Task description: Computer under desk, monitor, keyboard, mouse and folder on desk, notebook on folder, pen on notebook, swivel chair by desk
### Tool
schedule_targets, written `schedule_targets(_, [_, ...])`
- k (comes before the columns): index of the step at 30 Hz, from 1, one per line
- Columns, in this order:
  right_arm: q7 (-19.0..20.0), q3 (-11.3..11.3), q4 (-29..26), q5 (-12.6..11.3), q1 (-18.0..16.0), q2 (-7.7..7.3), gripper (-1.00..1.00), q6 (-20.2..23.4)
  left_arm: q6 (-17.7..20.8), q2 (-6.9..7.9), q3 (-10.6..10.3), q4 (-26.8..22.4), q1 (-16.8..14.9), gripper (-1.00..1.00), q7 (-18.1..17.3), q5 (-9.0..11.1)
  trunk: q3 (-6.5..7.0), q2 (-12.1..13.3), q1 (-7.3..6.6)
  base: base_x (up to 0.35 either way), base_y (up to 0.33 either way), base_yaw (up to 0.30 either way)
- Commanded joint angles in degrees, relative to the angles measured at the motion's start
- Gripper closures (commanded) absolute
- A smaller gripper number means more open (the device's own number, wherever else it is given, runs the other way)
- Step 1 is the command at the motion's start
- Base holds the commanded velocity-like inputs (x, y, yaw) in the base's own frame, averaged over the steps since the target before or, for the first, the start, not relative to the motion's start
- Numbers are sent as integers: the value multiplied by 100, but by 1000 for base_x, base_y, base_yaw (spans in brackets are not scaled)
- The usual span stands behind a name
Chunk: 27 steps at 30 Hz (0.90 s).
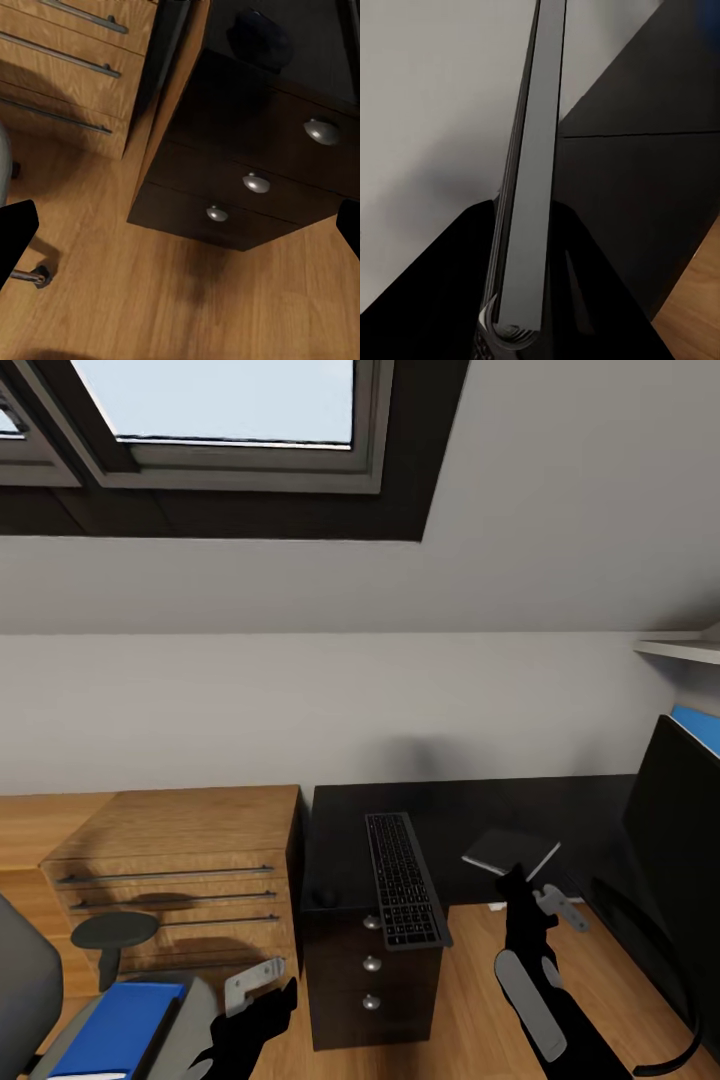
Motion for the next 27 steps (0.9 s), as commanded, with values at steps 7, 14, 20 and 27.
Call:
schedule_targets(7, [-39, 3, 13, -37, -2, -3, 100, -37, 0, 6, -1, -33, -2, -100, 43, 43, -6, -5, 2, 123, 0, 0])
schedule_targets(14, [-35, -21, 13, -27, -1, -60, 100, 0, -1, 0, 96, -69, -2, -100, 96, 63, -96, -205, 111, 11, 0, 0])
schedule_targets(20, [-39, -80, -6, -65, -1, -204, 100, 26, -2, -20, 614, -70, -2, -100, 112, 75, -204, -446, 243, 0, 0, 0])
schedule_targets(27, [-32, -420, -70, -430, -1, -279, 100, 137, 1, -18, 802, -69, -2, -100, 109, 83, -330, -727, 397, 0, 0, 0])
